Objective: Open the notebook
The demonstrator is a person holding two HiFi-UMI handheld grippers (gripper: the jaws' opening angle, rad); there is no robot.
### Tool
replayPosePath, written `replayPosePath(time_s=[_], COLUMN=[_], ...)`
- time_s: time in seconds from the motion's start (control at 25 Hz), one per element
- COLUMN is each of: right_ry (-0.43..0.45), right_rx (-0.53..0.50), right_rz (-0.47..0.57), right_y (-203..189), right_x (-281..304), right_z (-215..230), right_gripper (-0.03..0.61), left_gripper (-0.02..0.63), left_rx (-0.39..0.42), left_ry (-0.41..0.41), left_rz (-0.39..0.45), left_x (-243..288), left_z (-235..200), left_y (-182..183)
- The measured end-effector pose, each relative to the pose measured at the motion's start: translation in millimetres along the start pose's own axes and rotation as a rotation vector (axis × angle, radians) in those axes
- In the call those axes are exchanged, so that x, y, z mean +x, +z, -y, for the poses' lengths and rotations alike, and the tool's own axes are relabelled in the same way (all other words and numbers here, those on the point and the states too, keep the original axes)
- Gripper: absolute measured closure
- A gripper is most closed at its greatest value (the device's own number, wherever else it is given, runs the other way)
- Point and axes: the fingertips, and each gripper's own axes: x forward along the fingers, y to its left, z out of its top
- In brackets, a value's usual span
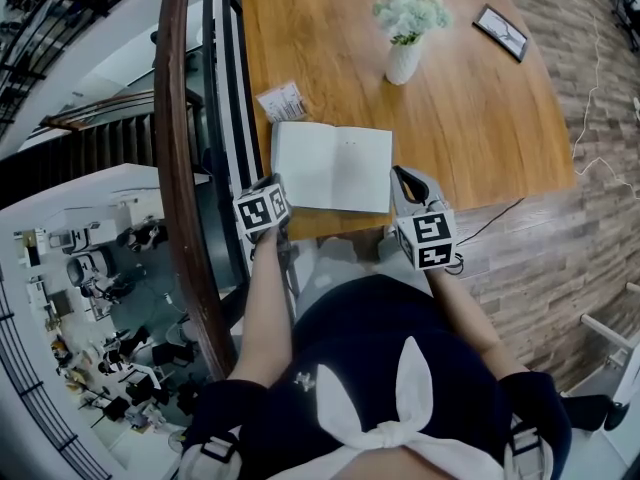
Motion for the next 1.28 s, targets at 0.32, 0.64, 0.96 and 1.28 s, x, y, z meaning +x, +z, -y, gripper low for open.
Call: replayPosePath(time_s=[0.32,0.64,0.96,1.28], right_ry=[-0.003,-0.005,0.0,0.025], right_rx=[0.004,-0.001,-0.008,-0.02], right_rz=[0.003,0.0,0.006,0.026], right_y=[1.5,0.7,5.5,14.8], right_x=[1.8,1.4,-0.5,-2.2], right_z=[-2.8,-3.6,-4.7,-8.7], right_gripper=[0.58,0.58,0.58,0.58], left_gripper=[0.561,0.546,0.517,0.517], left_rx=[0.078,0.206,0.166,0.151], left_ry=[0.058,0.151,0.107,-0.013], left_rz=[-0.033,-0.055,0.013,0.161], left_x=[7.7,9.8,0.6,-36.7], left_z=[-3.2,-11.3,-1.8,44.7], left_y=[-4.8,-4.9,9.2,42.5])
